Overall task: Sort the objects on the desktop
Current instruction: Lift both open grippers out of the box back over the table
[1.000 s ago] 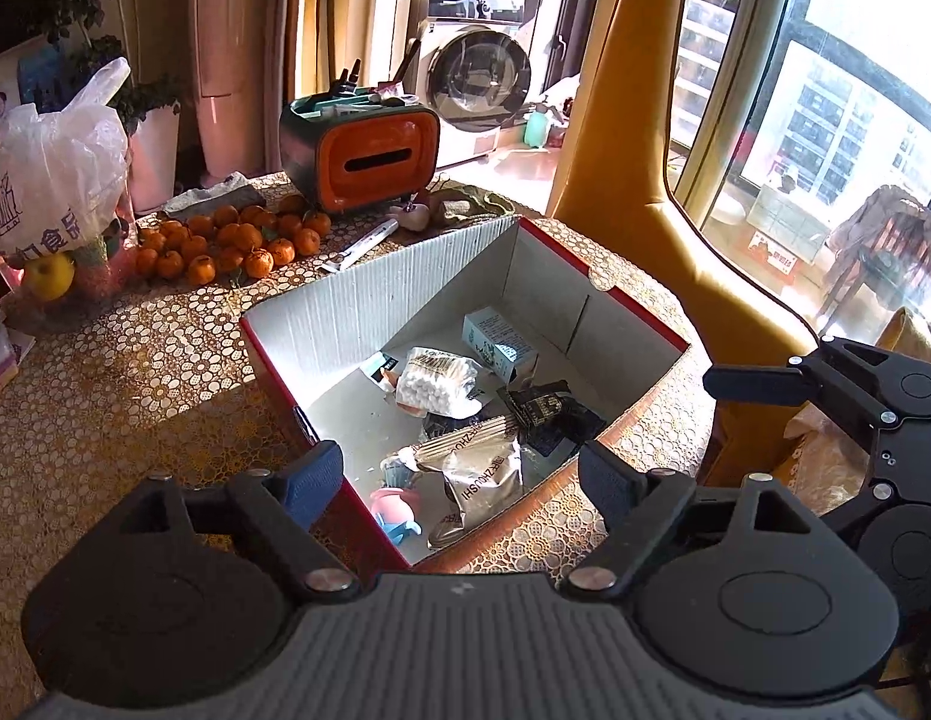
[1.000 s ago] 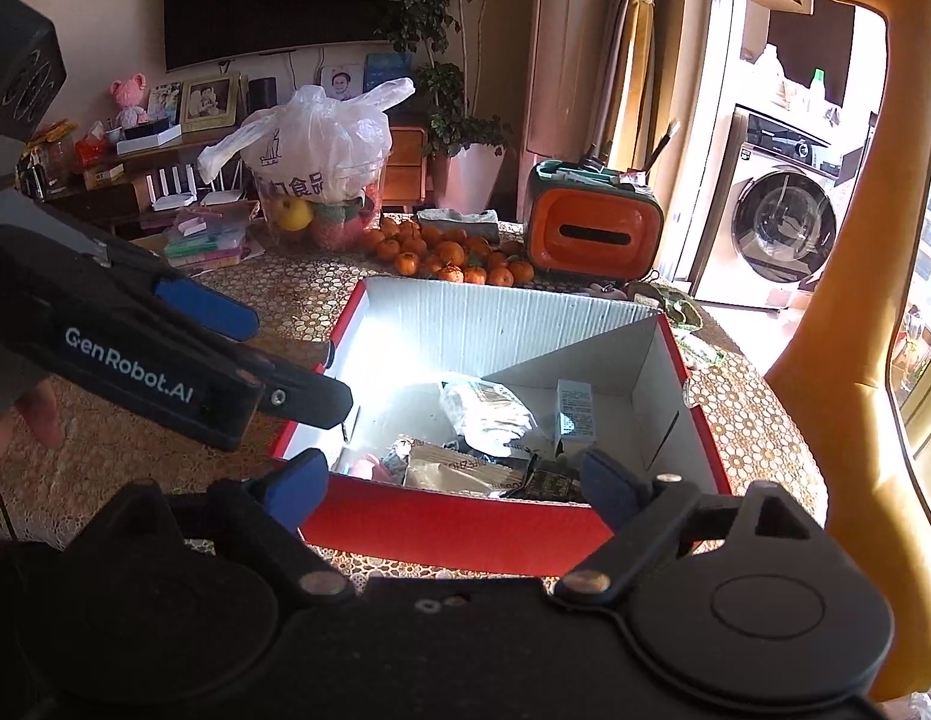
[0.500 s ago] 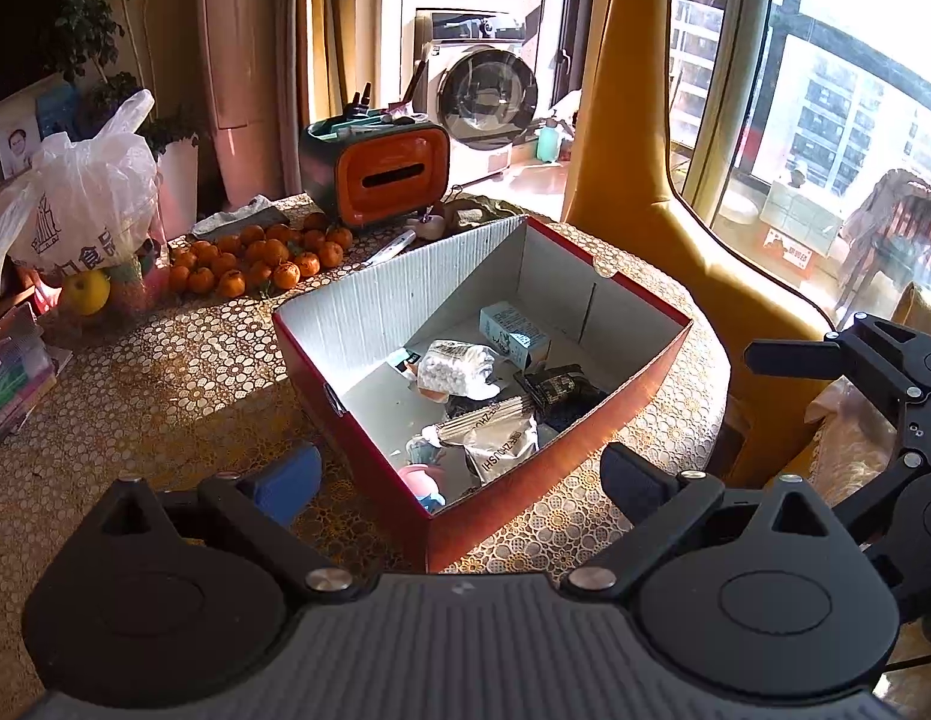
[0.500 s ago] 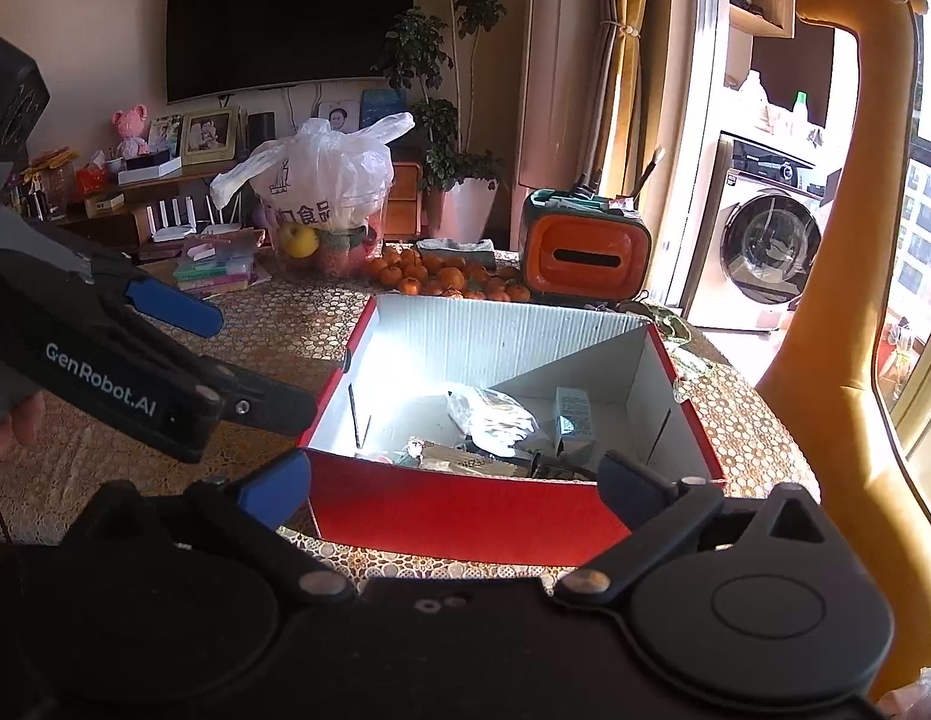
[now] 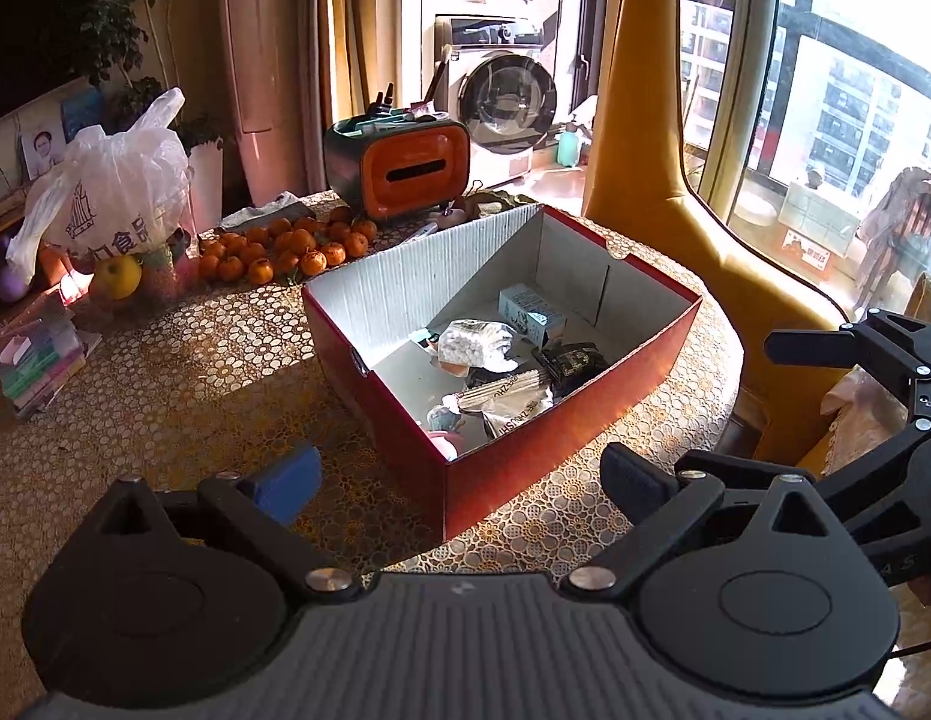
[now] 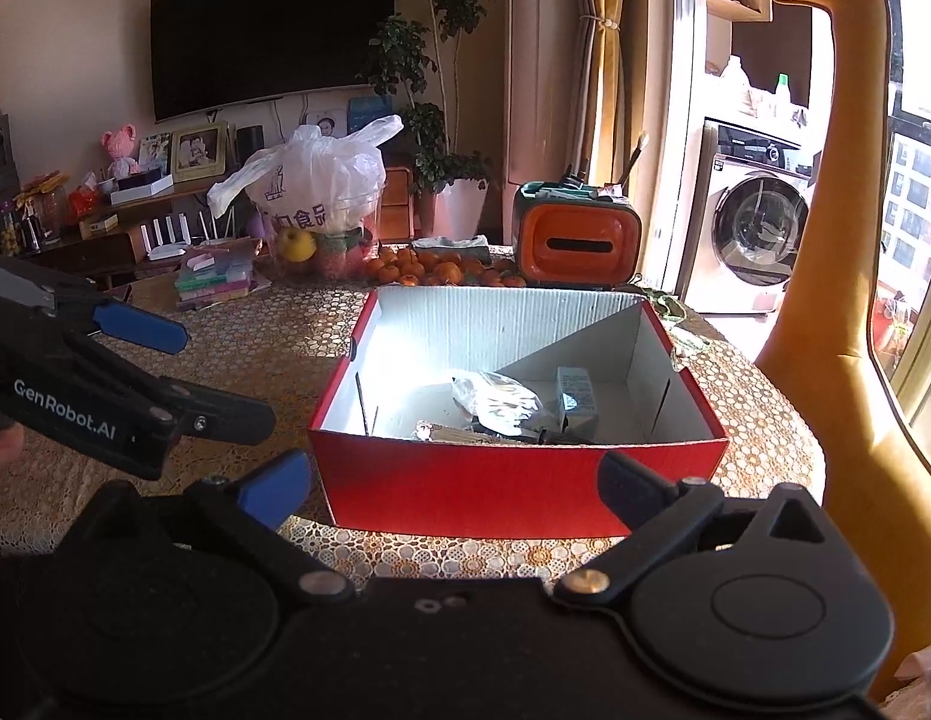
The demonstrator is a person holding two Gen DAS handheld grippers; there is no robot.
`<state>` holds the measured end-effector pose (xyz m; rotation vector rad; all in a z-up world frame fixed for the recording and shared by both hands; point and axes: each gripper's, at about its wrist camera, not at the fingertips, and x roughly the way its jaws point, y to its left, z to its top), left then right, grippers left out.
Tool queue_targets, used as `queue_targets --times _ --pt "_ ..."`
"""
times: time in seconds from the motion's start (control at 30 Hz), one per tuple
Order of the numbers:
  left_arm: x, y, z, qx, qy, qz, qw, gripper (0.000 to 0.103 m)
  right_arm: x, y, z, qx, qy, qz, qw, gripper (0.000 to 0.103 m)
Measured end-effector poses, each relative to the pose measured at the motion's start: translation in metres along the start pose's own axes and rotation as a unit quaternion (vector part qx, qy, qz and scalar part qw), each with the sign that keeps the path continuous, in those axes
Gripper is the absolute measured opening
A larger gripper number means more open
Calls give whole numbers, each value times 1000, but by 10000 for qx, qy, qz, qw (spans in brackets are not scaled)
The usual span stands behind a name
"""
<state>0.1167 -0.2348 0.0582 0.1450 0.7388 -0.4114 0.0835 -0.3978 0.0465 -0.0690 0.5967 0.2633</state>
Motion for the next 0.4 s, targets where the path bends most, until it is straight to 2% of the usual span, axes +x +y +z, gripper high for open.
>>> queue_targets --times 0.17,0.4 --pt "-1 3 -5 -61 33 -24 10000 100 0 2 -7 75 86 10 9999 103" --pt "-8 8 -11 -76 30 -250 9997 100 -1 9 -12 200 145 50 9997 103"
